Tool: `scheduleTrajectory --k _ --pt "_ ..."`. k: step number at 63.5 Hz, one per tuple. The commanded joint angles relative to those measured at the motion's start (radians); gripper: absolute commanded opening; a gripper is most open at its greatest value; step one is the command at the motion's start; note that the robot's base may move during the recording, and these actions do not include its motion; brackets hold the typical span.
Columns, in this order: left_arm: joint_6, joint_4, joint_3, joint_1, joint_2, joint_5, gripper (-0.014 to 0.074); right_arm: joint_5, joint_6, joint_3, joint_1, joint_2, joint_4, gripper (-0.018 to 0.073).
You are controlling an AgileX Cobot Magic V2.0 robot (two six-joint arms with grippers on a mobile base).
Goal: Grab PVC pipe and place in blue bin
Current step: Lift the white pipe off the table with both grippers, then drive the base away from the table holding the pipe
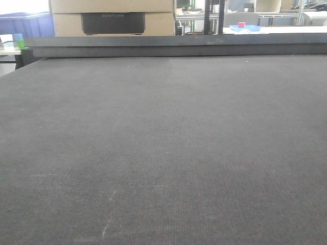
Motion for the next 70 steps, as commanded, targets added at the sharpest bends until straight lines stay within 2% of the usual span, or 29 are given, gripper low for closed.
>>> scheduleTrajectory --k 1,70 --pt "0.001 0.000 -0.001 0.002 -0.015 -0.027 -0.0111 -0.030 -0.010 0.002 -0.002 -0.005 -0.013 -0.0167" --pt "0.001 0.000 -0.001 0.002 -0.017 -0.027 -0.0111 -0.030 -0.010 0.002 -0.002 -0.005 -0.013 -0.0167"
